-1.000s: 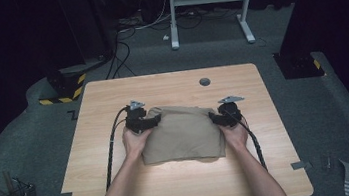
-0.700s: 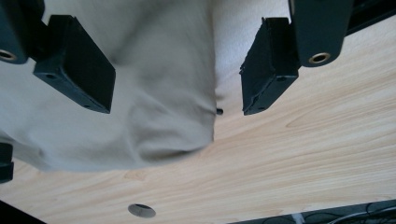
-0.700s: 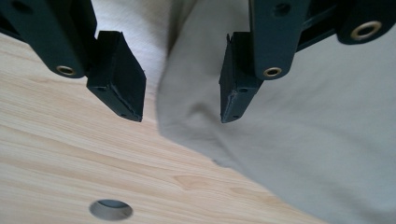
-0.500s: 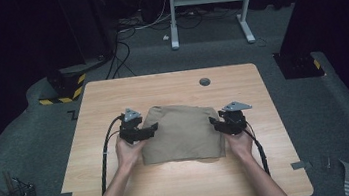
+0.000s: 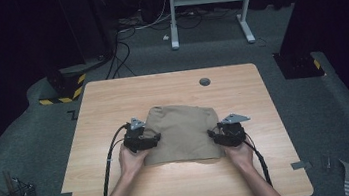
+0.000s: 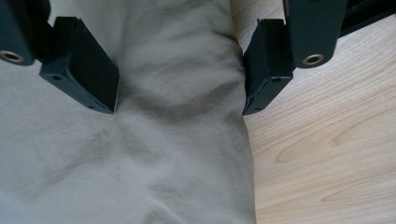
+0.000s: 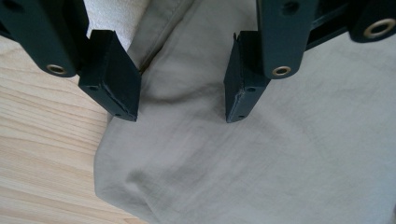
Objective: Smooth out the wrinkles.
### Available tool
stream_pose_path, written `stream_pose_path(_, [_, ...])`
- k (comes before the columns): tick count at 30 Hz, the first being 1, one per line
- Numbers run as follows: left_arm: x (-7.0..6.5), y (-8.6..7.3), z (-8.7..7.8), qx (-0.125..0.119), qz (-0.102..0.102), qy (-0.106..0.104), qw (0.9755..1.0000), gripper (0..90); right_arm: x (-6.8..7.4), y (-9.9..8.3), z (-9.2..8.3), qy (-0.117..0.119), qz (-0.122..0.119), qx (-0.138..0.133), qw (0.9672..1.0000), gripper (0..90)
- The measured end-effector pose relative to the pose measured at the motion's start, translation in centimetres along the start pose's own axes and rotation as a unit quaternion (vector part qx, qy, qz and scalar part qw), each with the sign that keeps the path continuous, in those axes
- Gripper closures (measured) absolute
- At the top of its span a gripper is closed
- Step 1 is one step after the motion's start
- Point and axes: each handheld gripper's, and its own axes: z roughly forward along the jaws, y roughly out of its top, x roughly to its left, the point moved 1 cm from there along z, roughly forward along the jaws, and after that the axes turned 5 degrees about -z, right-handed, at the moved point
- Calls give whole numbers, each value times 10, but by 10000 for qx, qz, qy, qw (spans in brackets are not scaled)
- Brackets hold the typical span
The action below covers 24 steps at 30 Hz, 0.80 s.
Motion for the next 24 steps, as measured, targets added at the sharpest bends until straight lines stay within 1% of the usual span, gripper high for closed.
stream_pose_path(2, [0, 0, 1, 13, 6, -12, 10000, 300, 0, -1, 0, -5, -11, -9, 10000, 456])
stream_pose_path(4, [-2, 0, 8, 65, 11, -85, 9999, 305, -2, -4, 0, -33, -2, 42, 10000, 451])
stream_pose_path(5, [-3, 1, 10, 72, 37, -91, 9999, 306, -2, -5, 0, -39, 20, 53, 10000, 449])
stream_pose_path(6, [-4, 1, 13, 80, 9, -121, 9999, 307, -4, -6, -1, -48, 25, 50, 10000, 448])
stream_pose_path(9, [-5, 3, 17, 82, 28, -147, 9999, 307, -6, -6, -1, -95, 38, 78, 9999, 448])
stream_pose_path(10, [-6, 4, 21, 88, -4, -176, 9998, 306, -9, -6, -1, -135, 26, 96, 9999, 449])
stream_pose_path(12, [-6, 4, 23, 72, -22, -181, 9998, 306, -12, -6, 0, -116, 81, 157, 9998, 443])
stream_pose_path(13, [-5, 5, 29, 67, -93, -192, 9997, 305, -13, -5, 1, -123, 84, 185, 9997, 440])
stream_pose_path(15, [-3, 6, 35, 39, -182, -205, 9996, 295, -16, -3, 4, -180, 55, 200, 9996, 438])
stream_pose_path(18, [-2, 11, 40, 71, -198, -167, 9996, 291, -21, 0, 9, -263, 94, 213, 9994, 437])
stream_pose_path(21, [0, 15, 40, 14, -261, -122, 9996, 287, -26, 3, 13, -253, 166, 235, 9993, 433])
stream_pose_path(24, [0, 16, 37, -17, -231, -100, 9997, 288, -28, 4, 13, -260, 175, 208, 9993, 433])
